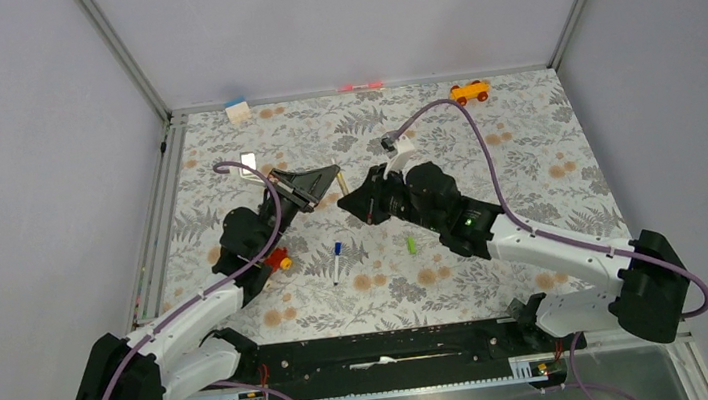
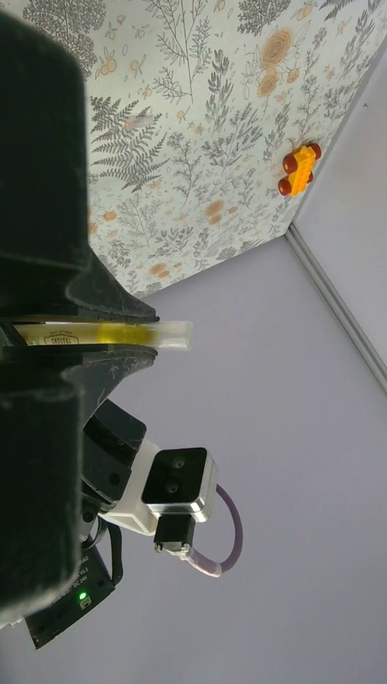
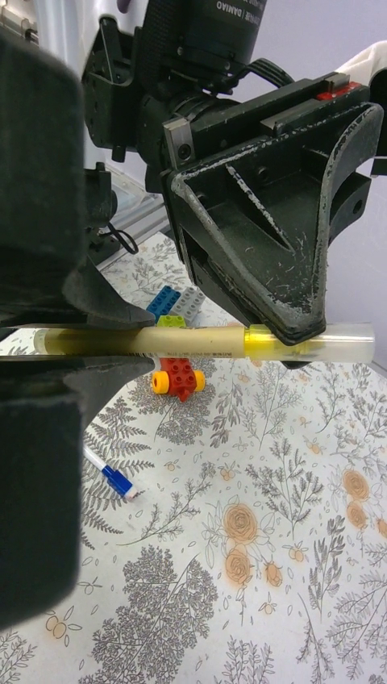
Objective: Insert the pens into the pen caps
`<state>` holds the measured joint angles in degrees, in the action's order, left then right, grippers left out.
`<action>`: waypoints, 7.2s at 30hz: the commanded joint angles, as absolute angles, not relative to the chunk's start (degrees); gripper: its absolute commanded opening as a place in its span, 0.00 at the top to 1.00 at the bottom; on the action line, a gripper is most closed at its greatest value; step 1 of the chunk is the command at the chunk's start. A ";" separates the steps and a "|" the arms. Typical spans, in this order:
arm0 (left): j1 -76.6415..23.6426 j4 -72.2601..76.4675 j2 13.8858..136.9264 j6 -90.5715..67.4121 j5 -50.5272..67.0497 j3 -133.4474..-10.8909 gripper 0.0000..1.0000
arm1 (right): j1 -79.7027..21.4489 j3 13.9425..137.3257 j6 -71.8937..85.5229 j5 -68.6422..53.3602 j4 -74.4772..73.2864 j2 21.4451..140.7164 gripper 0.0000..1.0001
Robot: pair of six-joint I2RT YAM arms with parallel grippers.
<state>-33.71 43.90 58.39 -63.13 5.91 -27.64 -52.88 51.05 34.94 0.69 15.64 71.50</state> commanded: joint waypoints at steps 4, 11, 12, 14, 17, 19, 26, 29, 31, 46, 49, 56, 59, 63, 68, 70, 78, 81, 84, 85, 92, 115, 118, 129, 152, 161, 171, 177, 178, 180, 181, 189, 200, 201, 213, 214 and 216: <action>-34.62 45.87 58.81 -64.41 9.40 -27.16 1.00 | -52.31 57.90 35.18 11.12 16.58 73.01 1.00; -34.94 44.09 58.72 -64.34 9.39 -27.51 1.00 | -52.28 59.36 32.77 12.74 15.02 73.12 1.00; -35.04 44.00 58.63 -64.27 9.47 -27.63 1.00 | -52.29 59.59 32.35 12.87 14.70 73.18 1.00; -35.36 42.88 58.50 -63.94 9.58 -27.95 1.00 | -52.29 60.47 31.52 13.23 13.65 73.68 1.00; -36.04 40.94 58.21 -63.19 9.28 -28.45 1.00 | -52.29 62.18 30.15 13.74 12.05 74.80 1.00; -36.52 39.90 57.89 -62.87 8.74 -28.56 1.00 | -52.25 63.42 29.33 14.07 10.99 75.60 1.00; -38.47 33.98 56.83 -62.23 6.36 -29.47 1.00 | -52.25 68.56 26.31 15.36 6.77 78.71 1.00; -39.58 31.65 56.85 -62.44 5.29 -30.06 1.00 | -52.30 70.73 25.19 15.47 5.27 80.30 1.00; -40.41 29.69 57.07 -62.57 4.49 -30.73 1.00 | -52.25 72.25 24.35 15.60 3.98 81.35 1.00; -46.28 18.09 60.22 -62.18 -2.06 -35.90 1.00 | -52.29 84.89 21.63 16.27 -5.80 89.49 1.00; -46.41 18.34 59.72 -61.78 -2.15 -35.42 1.00 | -51.66 83.53 21.24 13.16 -3.13 88.39 1.00; -46.40 24.26 55.56 -60.70 1.41 -30.61 1.00 | -40.86 72.54 32.24 -14.77 15.89 81.93 1.00; -46.41 28.15 54.85 -60.77 4.38 -28.79 1.00 | -36.72 69.33 37.12 -25.40 24.21 80.91 1.00; -46.45 32.05 55.05 -60.64 7.43 -27.21 1.00 | -32.43 66.85 46.66 -36.90 36.95 82.19 1.00; -46.41 31.99 54.06 -60.00 7.27 -26.81 1.00 | -31.73 67.07 48.51 -40.60 38.15 82.32 1.00; -46.41 31.77 53.66 -59.66 6.89 -27.00 1.00 | -31.65 66.93 47.54 -40.61 36.53 82.12 1.00; -46.36 31.02 50.67 -56.79 5.32 -28.29 0.75 | -31.67 62.40 44.68 -42.53 33.51 79.85 1.00; -46.41 30.94 49.00 -55.66 3.79 -28.26 0.57 | -31.73 59.71 44.56 -45.05 33.83 78.82 1.00; -46.41 31.21 48.05 -54.88 2.73 -28.14 0.50 | -31.71 56.53 44.82 -46.28 34.94 77.76 1.00; -46.41 31.65 47.82 -54.77 2.65 -28.08 0.50 | -31.73 55.66 44.82 -46.50 35.02 77.42 1.00; -46.35 33.22 45.90 -53.98 1.32 -28.01 0.51 | -31.72 51.74 44.94 -50.69 36.51 74.61 1.00; -46.41 38.78 48.58 -50.26 3.22 -31.00 0.51 | -35.08 47.65 50.80 -58.84 46.85 75.76 1.00; -46.41 38.88 48.57 -50.48 3.26 -30.74 0.53 | -35.32 47.68 50.80 -58.89 46.85 76.09 1.00; -46.41 33.53 40.93 -48.69 0.65 -28.39 0.33 | -35.30 47.55 49.76 -56.78 45.15 75.81 1.00; -46.41 35.46 45.71 -47.71 2.55 -31.27 0.55 | -37.25 47.46 50.24 -58.05 46.14 78.16 1.00; -46.40 31.61 45.95 -49.31 1.23 -31.41 0.98 | -37.72 49.27 42.42 -54.29 36.00 77.41 0.83; -46.41 14.08 43.63 -49.49 -8.78 -32.00 1.00 | -37.52 51.01 27.15 -37.28 12.64 70.01 0.01; -46.41 2.23 47.49 -47.92 -10.57 -35.19 1.00 | -37.44 53.18 23.18 -25.19 -0.66 67.48 0.00; -46.41 0.62 48.21 -47.90 -11.22 -35.64 1.00 | -37.43 54.15 23.01 -24.27 -3.91 67.56 0.00; -46.40 -2.72 49.92 -47.32 -12.19 -36.53 1.00 | -37.46 56.12 22.71 -23.27 -8.09 67.97 0.00; -46.41 -4.14 51.11 -47.03 -12.43 -37.22 1.00 | -37.51 56.55 22.56 -22.83 -9.36 67.76 0.00; -46.61 -15.44 68.33 -44.75 -10.41 -46.95 1.00 | -37.53 52.50 22.83 -17.64 -10.10 61.77 0.00; -47.99 -20.35 87.56 -43.46 -8.25 -55.67 1.00 | -37.42 49.17 23.45 -13.40 -12.31 58.09 0.00; -48.18 -20.51 88.59 -43.42 -8.56 -56.12 1.00 | -37.50 48.99 23.50 -13.18 -12.24 57.84 0.00; -49.00 -23.00 95.51 -42.78 -11.62 -58.64 0.98 | -37.48 48.38 24.17 -12.44 -12.34 57.50 0.00; -48.96 -23.36 95.87 -43.00 -12.24 -58.73 0.97 | -37.47 48.35 24.18 -12.33 -12.28 57.46 0.00; -48.95 -23.84 96.58 -43.29 -13.00 -58.96 0.96 | -37.46 48.19 24.26 -12.11 -12.28 57.35 0.00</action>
<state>-48.73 -22.85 95.64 -43.13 -10.09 -56.66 -37.45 48.42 23.99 -13.96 -12.67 58.33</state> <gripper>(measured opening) 0.149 0.993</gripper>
